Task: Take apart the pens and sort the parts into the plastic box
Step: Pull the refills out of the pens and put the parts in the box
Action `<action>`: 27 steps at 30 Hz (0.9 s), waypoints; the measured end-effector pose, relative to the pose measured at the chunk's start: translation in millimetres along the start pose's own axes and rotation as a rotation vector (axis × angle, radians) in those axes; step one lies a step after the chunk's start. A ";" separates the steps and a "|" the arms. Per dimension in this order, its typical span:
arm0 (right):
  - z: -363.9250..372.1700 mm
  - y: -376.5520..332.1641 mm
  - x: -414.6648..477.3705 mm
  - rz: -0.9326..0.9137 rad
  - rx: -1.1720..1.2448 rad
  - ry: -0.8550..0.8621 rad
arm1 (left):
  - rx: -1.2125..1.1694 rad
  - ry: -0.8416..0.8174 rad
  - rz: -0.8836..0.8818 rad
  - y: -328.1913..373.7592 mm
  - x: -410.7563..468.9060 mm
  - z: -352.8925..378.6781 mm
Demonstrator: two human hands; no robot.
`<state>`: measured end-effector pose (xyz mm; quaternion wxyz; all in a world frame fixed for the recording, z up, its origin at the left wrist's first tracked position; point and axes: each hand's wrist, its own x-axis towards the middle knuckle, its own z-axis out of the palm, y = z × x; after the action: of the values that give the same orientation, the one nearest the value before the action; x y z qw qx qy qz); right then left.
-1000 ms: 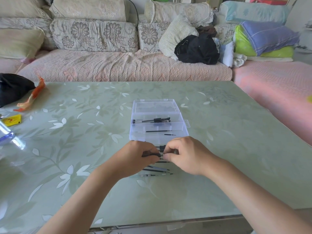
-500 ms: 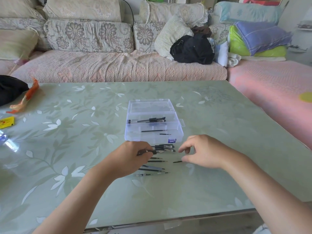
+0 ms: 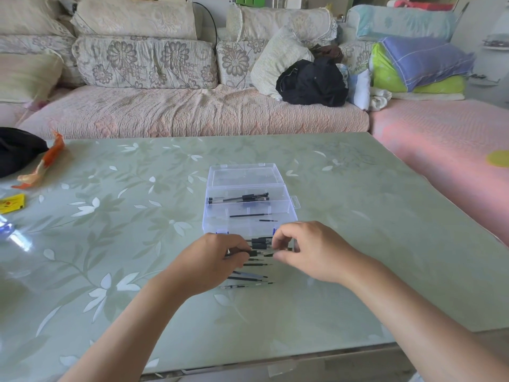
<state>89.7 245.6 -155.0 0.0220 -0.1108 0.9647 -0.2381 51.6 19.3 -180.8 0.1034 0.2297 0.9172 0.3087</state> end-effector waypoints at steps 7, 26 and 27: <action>3.4 -4.6 1.3 -0.030 0.034 0.032 | -0.011 -0.008 0.028 -0.4 0.5 0.1; 30.1 -5.0 3.1 -0.126 0.186 0.067 | -0.030 0.130 0.171 1.3 -5.0 -2.3; 29.8 -5.2 3.1 -0.083 0.261 0.046 | -0.013 0.144 0.194 1.6 -5.1 -3.1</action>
<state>90.6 226.8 -179.0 0.0041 -0.1413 0.9202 -0.3649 55.6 16.4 -177.1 0.0085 0.2942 0.8937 0.3388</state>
